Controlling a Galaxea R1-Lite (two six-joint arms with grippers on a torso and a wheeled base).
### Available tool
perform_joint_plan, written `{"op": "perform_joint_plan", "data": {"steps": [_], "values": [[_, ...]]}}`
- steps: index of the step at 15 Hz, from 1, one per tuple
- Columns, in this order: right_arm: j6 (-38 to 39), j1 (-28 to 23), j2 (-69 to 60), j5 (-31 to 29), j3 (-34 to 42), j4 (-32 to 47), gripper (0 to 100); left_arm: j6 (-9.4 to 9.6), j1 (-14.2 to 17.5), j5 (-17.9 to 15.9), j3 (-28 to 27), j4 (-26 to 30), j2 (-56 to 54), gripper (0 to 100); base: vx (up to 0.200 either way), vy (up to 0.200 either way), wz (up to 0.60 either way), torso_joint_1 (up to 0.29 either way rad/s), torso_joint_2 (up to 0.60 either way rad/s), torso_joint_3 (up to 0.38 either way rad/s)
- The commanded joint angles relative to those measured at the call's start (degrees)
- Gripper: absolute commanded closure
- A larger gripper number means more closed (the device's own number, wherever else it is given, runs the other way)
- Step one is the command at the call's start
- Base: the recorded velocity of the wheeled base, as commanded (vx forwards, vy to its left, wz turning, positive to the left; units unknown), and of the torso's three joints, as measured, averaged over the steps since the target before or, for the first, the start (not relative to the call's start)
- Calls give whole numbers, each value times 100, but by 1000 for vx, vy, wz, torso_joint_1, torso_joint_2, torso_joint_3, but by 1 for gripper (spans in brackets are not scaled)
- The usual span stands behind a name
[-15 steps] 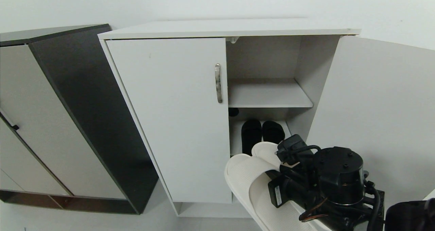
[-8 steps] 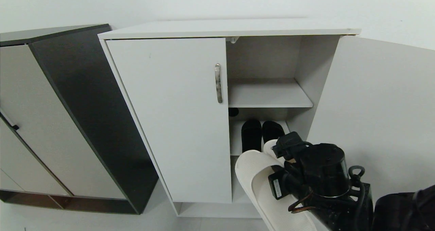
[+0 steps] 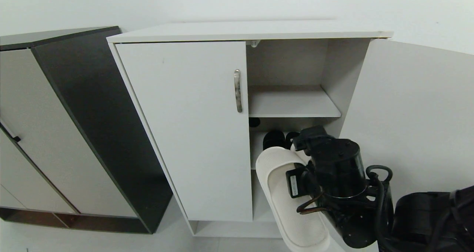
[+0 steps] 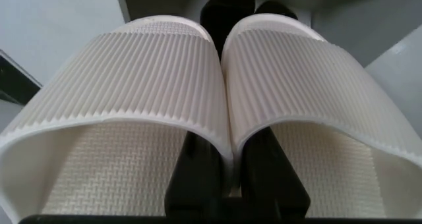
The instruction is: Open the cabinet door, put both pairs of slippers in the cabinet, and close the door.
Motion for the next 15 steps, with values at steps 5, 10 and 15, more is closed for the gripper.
{"op": "perform_joint_plan", "data": {"steps": [5, 10, 15], "values": [[-29, -15, -64, -712, -722, -10, 100, -2, 2, 11, 0, -1, 7, 100, 0, 0, 0, 0, 0, 0], [155, -68, -64, -756, -1742, 1133, 100, -2, 2, 11, 0, -1, 7, 100, 0, 0, 0, 0, 0, 0], [436, -173, -2, -888, -2032, 1722, 100, -2, 2, 11, 0, -1, 7, 100, 0, 0, 0, 0, 0, 0]]}}
